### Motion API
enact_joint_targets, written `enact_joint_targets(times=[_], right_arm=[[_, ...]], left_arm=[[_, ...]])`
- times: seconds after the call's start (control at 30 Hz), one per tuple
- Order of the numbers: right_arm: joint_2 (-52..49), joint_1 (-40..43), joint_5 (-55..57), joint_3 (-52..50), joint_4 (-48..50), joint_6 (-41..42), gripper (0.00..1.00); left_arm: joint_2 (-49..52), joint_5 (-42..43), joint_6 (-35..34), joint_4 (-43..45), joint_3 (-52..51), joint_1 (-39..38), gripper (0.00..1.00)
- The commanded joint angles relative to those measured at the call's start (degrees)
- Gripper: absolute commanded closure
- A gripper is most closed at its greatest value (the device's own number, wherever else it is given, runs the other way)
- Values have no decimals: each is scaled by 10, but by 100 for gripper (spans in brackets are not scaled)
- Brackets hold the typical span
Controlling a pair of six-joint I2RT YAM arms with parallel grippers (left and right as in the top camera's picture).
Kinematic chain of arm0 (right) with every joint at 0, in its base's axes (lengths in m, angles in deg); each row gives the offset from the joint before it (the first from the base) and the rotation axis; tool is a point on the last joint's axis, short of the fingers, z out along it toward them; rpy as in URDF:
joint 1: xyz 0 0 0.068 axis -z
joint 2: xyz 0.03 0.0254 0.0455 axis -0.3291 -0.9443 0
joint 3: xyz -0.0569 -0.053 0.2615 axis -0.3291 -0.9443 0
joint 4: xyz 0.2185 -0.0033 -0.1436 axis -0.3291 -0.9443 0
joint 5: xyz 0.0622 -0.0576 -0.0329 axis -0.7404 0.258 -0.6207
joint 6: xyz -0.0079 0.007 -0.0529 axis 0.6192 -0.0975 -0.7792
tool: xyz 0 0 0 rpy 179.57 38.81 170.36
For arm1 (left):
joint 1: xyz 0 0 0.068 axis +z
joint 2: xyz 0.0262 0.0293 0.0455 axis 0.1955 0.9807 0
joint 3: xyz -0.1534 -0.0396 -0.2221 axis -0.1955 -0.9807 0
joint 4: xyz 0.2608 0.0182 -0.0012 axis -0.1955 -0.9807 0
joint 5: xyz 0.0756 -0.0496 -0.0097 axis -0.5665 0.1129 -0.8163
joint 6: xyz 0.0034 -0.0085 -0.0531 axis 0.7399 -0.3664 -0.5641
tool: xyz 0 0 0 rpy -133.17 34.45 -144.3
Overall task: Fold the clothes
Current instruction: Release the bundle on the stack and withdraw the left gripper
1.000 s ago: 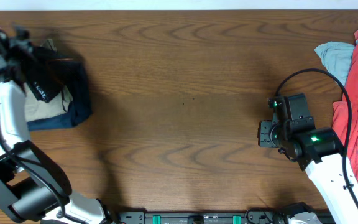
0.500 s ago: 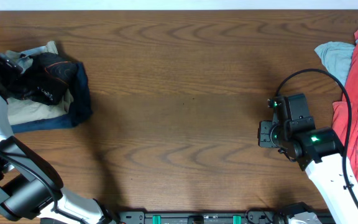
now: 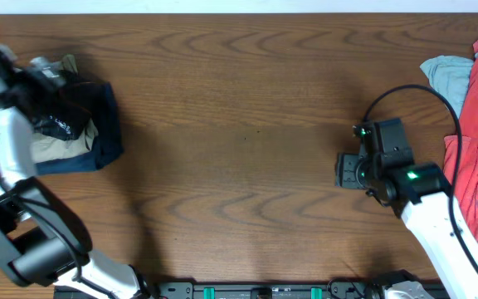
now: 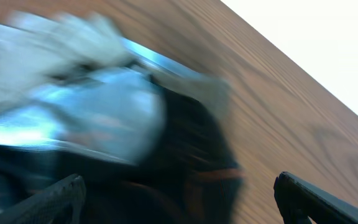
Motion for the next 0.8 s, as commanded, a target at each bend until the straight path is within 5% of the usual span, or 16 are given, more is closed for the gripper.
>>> enact_joint_targets(times=[0.0,0.07,0.1,0.47,0.77], right_arm=[[-32,9,-30,5,19,1,25],[-51,9,-43,5,36,1,2],[-59,9,-46,5,45,1,1],[-112,9,-44,5,140,1,1],[-128,15,-47,5,111,-25,1]], left_arm=[[9,19,14,-10,8,-70,2],[15,19,26,-24,5,-117,2],[20,19,32,-35,4,-139,2],[129,18,33,-168,4,-380,2],[123,18,32,-343,4,-429,2]])
